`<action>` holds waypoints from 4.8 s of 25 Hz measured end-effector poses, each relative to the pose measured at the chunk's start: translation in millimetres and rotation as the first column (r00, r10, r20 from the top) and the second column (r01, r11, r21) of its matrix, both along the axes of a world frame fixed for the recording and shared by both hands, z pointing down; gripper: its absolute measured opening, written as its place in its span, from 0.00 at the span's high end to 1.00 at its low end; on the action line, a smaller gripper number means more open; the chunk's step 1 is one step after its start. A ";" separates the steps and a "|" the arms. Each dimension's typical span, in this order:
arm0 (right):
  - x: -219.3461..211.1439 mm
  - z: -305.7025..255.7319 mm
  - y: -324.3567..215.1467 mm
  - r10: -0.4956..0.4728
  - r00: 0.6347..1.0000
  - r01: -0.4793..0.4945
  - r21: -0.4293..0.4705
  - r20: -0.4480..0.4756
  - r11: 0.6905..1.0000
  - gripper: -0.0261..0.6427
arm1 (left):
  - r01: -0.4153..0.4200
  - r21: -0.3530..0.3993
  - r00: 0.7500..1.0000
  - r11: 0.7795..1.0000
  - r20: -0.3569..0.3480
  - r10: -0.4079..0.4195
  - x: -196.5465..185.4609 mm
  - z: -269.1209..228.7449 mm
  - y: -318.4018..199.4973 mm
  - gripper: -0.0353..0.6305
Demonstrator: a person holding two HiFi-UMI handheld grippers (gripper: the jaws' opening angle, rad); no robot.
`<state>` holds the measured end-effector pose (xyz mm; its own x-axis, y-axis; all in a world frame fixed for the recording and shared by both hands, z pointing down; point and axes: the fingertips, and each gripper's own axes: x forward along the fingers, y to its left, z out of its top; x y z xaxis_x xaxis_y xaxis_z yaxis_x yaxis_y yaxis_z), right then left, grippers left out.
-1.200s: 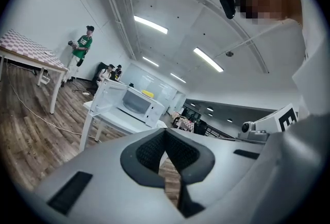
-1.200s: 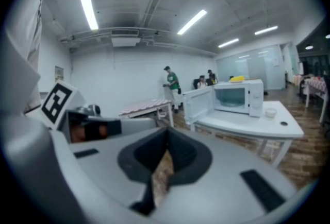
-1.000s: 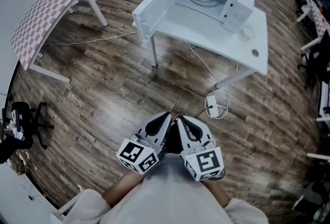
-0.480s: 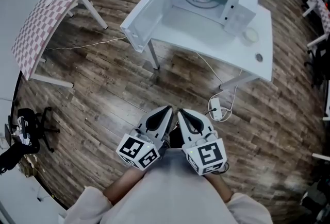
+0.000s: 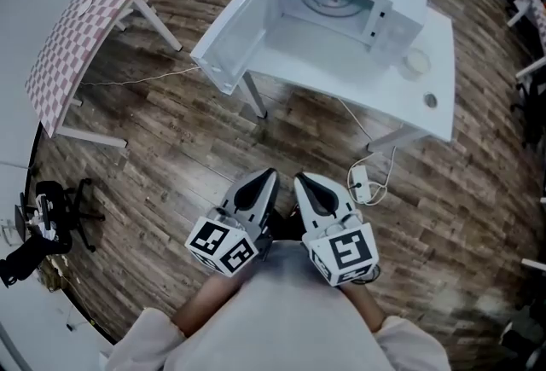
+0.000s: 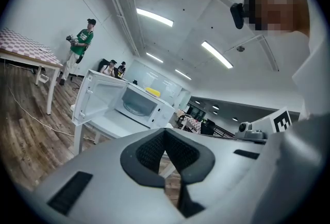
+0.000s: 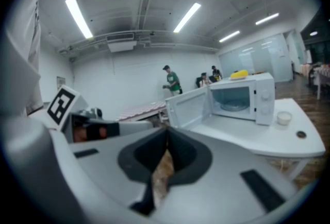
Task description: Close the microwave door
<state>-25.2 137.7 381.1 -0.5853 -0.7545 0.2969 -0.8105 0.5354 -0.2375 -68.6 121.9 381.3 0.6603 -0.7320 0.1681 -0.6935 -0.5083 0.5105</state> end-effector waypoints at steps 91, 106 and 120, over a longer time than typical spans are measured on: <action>-154.4 -50.1 -275.7 -0.125 0.991 0.128 0.059 -0.054 0.990 0.93 | 0.072 0.056 0.993 0.996 0.086 -0.076 -186.0 11.7 -290.5 0.92; -139.3 -39.1 -276.9 -0.077 0.996 0.078 0.032 -0.051 0.996 0.93 | 0.006 0.018 0.998 1.000 0.070 -0.007 -161.0 26.7 -288.6 0.92; -113.1 -36.5 -275.1 0.000 0.999 0.001 0.018 -0.038 1.000 0.93 | -0.123 0.048 0.987 0.991 0.107 0.118 -120.3 18.5 -284.3 0.92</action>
<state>-138.3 -137.4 344.6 -0.5741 -0.7596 0.3055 -0.8186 0.5395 -0.1969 -188.9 -162.4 399.8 0.7254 -0.6579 0.2023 -0.6730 -0.6164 0.4088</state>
